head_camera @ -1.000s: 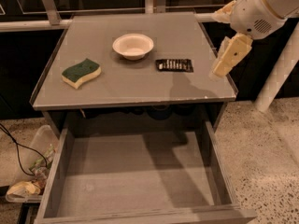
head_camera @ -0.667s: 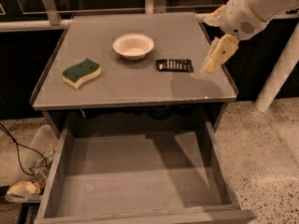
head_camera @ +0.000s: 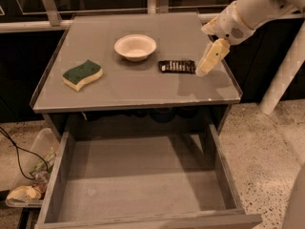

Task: Place rxbar chocolate into top drawer

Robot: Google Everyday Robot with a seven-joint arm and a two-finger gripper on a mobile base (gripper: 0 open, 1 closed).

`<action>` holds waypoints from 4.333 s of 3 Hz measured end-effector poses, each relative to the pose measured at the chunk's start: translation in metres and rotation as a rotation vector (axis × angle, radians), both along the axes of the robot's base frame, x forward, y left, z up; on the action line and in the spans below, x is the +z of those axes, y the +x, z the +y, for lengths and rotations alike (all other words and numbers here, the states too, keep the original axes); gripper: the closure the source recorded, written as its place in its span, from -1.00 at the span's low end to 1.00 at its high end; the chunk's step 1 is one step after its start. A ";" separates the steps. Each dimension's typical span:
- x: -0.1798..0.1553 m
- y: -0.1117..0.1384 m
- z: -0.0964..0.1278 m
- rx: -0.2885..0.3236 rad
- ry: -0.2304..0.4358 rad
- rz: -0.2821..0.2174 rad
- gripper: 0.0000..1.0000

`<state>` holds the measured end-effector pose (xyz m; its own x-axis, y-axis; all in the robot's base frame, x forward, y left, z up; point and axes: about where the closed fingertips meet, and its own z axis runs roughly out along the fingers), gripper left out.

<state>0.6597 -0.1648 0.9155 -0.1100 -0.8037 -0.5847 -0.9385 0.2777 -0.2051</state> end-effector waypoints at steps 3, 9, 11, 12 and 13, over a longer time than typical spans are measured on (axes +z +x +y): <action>-0.040 0.044 0.013 0.000 0.055 0.050 -1.00; -0.088 0.060 0.040 0.033 0.023 0.121 -0.23; -0.088 0.060 0.040 0.033 0.023 0.121 0.69; -0.088 0.060 0.040 0.033 0.023 0.121 1.00; -0.082 0.060 0.040 0.033 0.023 0.121 1.00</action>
Offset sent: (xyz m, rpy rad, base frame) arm 0.0548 -0.0036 -0.0346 0.0449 0.0305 -0.0250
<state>0.7193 -0.1249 0.8333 -0.1547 -0.7944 -0.5874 -0.9647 0.2497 -0.0837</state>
